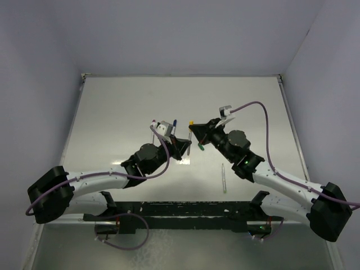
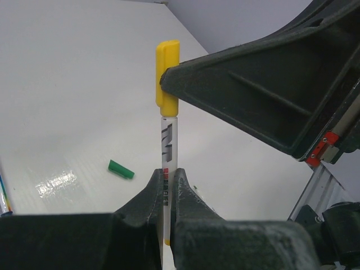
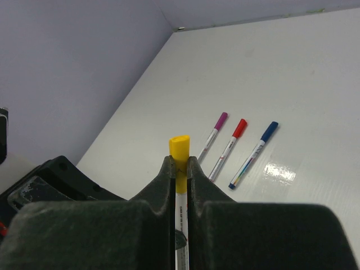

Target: Insert the pens into the pen caps

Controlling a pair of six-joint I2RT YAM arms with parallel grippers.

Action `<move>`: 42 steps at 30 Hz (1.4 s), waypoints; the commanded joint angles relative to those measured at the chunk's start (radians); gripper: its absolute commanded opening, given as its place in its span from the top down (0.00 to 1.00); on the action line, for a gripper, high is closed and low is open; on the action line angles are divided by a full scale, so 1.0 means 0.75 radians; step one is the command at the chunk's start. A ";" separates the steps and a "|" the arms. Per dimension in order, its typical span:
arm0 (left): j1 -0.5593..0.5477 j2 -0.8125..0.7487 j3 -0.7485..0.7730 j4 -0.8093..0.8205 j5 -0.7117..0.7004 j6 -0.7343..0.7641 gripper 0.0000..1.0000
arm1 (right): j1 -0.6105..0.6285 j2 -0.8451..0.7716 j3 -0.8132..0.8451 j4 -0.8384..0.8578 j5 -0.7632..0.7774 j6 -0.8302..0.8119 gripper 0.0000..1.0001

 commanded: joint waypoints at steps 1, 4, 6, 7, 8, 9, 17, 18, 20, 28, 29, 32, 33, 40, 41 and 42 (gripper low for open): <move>0.066 -0.006 0.055 0.232 -0.009 0.033 1.00 | 0.006 0.031 -0.010 -0.114 -0.057 0.028 1.00; 0.105 0.003 0.076 0.245 0.015 0.041 1.00 | 0.005 0.042 -0.016 -0.160 -0.066 0.036 1.00; 0.131 0.004 0.086 0.261 0.025 0.042 1.00 | 0.005 0.053 -0.020 -0.185 -0.065 0.045 1.00; 0.138 0.006 0.090 0.270 0.027 0.042 1.00 | 0.005 0.057 -0.024 -0.192 -0.070 0.047 1.00; 0.146 0.009 0.095 0.277 0.030 0.042 1.00 | 0.006 0.064 -0.029 -0.197 -0.073 0.054 1.00; 0.154 0.013 0.102 0.282 0.034 0.043 1.00 | 0.007 0.074 -0.032 -0.206 -0.075 0.056 1.00; 0.194 0.033 0.158 0.326 0.075 0.051 1.00 | 0.009 0.175 -0.030 -0.243 -0.113 0.078 1.00; 0.196 0.035 0.162 0.329 0.076 0.056 1.00 | 0.011 0.184 -0.030 -0.245 -0.114 0.080 1.00; 0.202 0.040 0.172 0.338 0.079 0.063 1.00 | 0.017 0.198 -0.026 -0.255 -0.115 0.080 1.00; 0.253 0.034 0.174 0.358 0.085 0.063 1.00 | 0.045 0.235 -0.012 -0.281 -0.113 0.070 1.00; 0.259 0.036 0.174 0.356 0.086 0.064 1.00 | 0.046 0.240 -0.009 -0.284 -0.113 0.070 1.00; 0.271 0.042 0.178 0.323 0.092 0.054 1.00 | 0.052 0.252 0.004 -0.278 -0.120 0.061 1.00; 0.273 0.044 0.180 0.301 0.094 0.050 1.00 | 0.052 0.252 0.014 -0.280 -0.114 0.056 1.00; 0.273 0.117 0.164 0.069 0.126 0.030 1.00 | 0.052 0.237 0.214 -0.456 0.039 -0.006 0.82; 0.273 0.134 0.152 0.048 0.134 0.019 1.00 | 0.050 0.223 0.244 -0.479 0.066 -0.023 0.79; 0.273 0.154 0.139 0.025 0.143 0.008 1.00 | 0.051 0.205 0.274 -0.504 0.119 -0.041 0.75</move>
